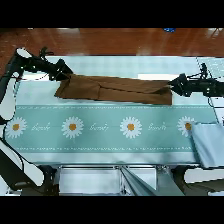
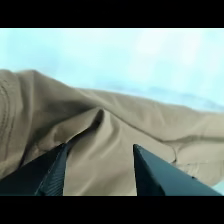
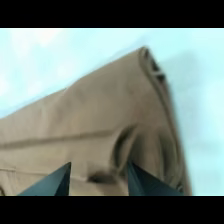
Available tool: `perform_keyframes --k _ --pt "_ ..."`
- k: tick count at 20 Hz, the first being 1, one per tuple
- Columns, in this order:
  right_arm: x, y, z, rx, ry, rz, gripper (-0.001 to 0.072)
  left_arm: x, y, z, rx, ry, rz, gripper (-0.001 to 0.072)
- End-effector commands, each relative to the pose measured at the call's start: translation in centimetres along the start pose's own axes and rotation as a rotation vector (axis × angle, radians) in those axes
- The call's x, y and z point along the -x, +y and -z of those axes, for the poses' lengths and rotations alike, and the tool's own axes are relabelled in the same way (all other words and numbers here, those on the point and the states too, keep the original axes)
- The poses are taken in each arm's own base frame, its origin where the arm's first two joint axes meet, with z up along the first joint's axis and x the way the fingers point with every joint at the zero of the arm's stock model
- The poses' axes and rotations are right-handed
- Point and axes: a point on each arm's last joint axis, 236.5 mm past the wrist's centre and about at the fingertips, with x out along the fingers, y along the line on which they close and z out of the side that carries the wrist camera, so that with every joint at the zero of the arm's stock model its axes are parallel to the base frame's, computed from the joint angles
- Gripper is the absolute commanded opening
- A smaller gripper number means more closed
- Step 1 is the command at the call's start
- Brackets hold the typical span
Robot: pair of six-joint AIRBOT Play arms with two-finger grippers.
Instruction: Fold the shirts.
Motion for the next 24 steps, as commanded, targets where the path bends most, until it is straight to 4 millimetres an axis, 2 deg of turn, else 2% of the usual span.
perform_keyframes --k 1,2,4,5,7,8,9,11,13,15,17,19,21,24 --pt "0.6 -0.4 -1.3 0.000 -0.022 0.009 0.0410 1.7 0.4 -0.3 0.012 0.031 0.011 0.0508" --pt "1.8 -0.1 -1.7 0.001 -0.022 0.005 0.0410 3.6 0.6 -0.4 0.005 0.046 0.014 0.0508" --pt "5.4 0.1 -2.5 0.026 -0.035 0.011 0.0406 9.2 1.6 -0.4 -0.014 0.053 -0.023 0.0508" --pt "7.5 -0.5 -2.9 0.036 -0.055 0.039 0.0406 11.8 2.5 -0.1 -0.034 0.044 -0.066 0.0508" --pt "10.9 -3.3 -3.0 0.046 -0.083 0.168 0.0406 17.2 6.2 1.1 -0.013 0.015 -0.254 0.0507" --pt "11.9 -4.8 -2.6 0.033 -0.089 0.239 0.0406 19.4 6.9 1.7 -0.005 -0.017 -0.305 0.0507" --pt "12.4 -6.2 -2.1 0.020 -0.092 0.302 0.0407 20.9 6.5 2.1 -0.014 -0.068 -0.322 0.0507" --pt "11.0 -7.2 -0.6 -0.041 -0.083 0.297 0.0407 22.7 4.5 2.8 -0.050 -0.217 -0.325 0.0507" --pt "8.4 -7.3 0.6 -0.106 -0.080 0.243 0.0407 22.6 2.0 5.2 -0.119 -0.338 -0.320 0.0508" --pt "5.9 -6.6 1.3 -0.106 -0.049 0.210 0.0410 20.9 0.0 8.6 -0.188 -0.427 -0.305 0.0508" --pt "3.5 -5.3 1.5 -0.123 -0.032 0.151 0.0412 18.4 -0.9 11.7 -0.244 -0.454 -0.286 0.0507" --pt "1.4 -4.9 1.7 -0.124 0.012 0.135 0.0412 15.7 -1.0 14.3 -0.273 -0.407 -0.276 0.0507" --pt "-0.4 -4.2 1.6 -0.113 0.048 0.123 0.0412 14.0 -0.9 15.3 -0.285 -0.358 -0.272 0.0507" --pt "-3.3 -4.0 2.0 -0.148 0.101 0.121 0.0412 12.6 -0.8 15.7 -0.288 -0.318 -0.272 0.0508"
